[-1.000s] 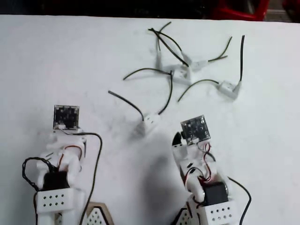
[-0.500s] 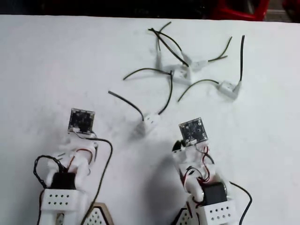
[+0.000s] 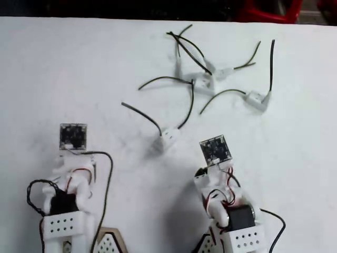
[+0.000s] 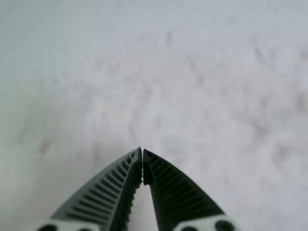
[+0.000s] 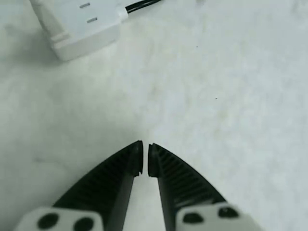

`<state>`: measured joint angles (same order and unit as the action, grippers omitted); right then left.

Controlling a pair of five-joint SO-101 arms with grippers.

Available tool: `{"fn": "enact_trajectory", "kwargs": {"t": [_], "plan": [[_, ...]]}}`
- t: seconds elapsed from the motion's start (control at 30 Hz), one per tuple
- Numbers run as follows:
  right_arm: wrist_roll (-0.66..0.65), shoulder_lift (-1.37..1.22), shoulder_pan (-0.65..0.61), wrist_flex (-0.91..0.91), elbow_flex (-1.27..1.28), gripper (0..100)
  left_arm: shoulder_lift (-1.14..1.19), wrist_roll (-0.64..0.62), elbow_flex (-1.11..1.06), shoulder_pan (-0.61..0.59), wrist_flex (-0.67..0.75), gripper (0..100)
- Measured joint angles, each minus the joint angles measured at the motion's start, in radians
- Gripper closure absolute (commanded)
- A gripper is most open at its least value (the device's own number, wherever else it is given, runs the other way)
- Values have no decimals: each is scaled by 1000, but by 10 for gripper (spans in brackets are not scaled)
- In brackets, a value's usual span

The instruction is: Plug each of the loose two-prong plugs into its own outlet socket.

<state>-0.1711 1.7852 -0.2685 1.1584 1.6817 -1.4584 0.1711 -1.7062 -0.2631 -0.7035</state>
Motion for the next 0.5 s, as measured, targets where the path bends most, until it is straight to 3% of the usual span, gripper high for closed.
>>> {"fn": "enact_trajectory", "kwargs": {"t": [0.5], "plan": [[0, 0, 0, 0, 0, 981, 0, -86, 0, -54, -78, 974]]}}
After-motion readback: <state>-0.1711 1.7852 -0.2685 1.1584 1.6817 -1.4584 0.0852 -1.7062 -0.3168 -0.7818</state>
